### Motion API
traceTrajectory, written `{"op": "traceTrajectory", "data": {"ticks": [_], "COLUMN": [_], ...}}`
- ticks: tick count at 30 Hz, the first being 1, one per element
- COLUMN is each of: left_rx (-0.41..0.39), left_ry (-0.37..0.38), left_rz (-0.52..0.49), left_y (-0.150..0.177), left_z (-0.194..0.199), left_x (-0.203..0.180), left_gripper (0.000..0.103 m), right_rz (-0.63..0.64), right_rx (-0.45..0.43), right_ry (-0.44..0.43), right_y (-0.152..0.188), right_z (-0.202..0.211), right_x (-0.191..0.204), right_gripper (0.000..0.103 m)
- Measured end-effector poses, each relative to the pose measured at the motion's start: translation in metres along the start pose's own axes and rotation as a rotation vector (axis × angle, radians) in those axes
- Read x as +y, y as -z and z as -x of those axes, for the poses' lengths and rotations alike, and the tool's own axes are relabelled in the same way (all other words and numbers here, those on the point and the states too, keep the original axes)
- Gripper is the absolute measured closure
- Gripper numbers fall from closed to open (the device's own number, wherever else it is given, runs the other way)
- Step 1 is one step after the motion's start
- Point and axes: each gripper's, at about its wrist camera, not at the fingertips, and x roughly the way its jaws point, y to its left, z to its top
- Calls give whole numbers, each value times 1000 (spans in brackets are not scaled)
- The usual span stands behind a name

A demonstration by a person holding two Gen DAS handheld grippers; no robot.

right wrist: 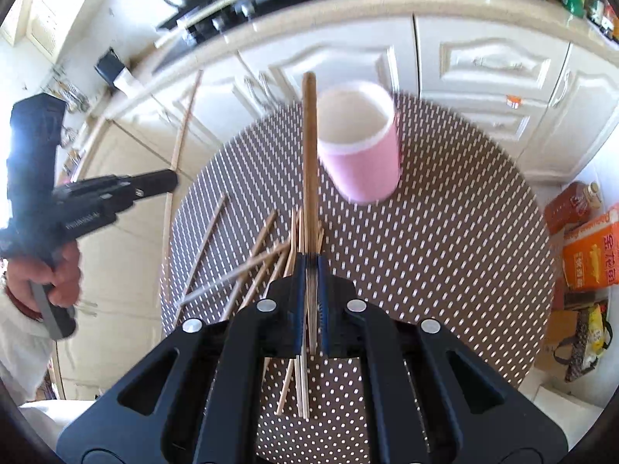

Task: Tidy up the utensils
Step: 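Lift both held chopsticks upright and lower them into the pink cup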

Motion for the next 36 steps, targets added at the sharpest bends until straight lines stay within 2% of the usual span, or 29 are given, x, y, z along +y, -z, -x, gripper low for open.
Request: {"op": "traceTrajectory", "data": {"ticks": [6, 11, 33, 36], "left_rx": [-88, -93, -95, -90], "left_ry": [59, 68, 51, 51], "left_rz": [-54, -77, -61, -62], "left_y": [-35, -52, -51, -51], "left_z": [0, -7, -13, -14], "left_x": [-45, -67, -64, -65], "left_gripper": [98, 98, 98, 98], "right_rz": [-3, -2, 24, 22], "right_rx": [-81, -97, -56, -52], "right_ry": [-29, -40, -69, -53], "right_y": [-22, -31, -40, -39], "right_z": [25, 26, 11, 8], "right_x": [0, 3, 12, 11], "right_gripper": [97, 97, 97, 97]}}
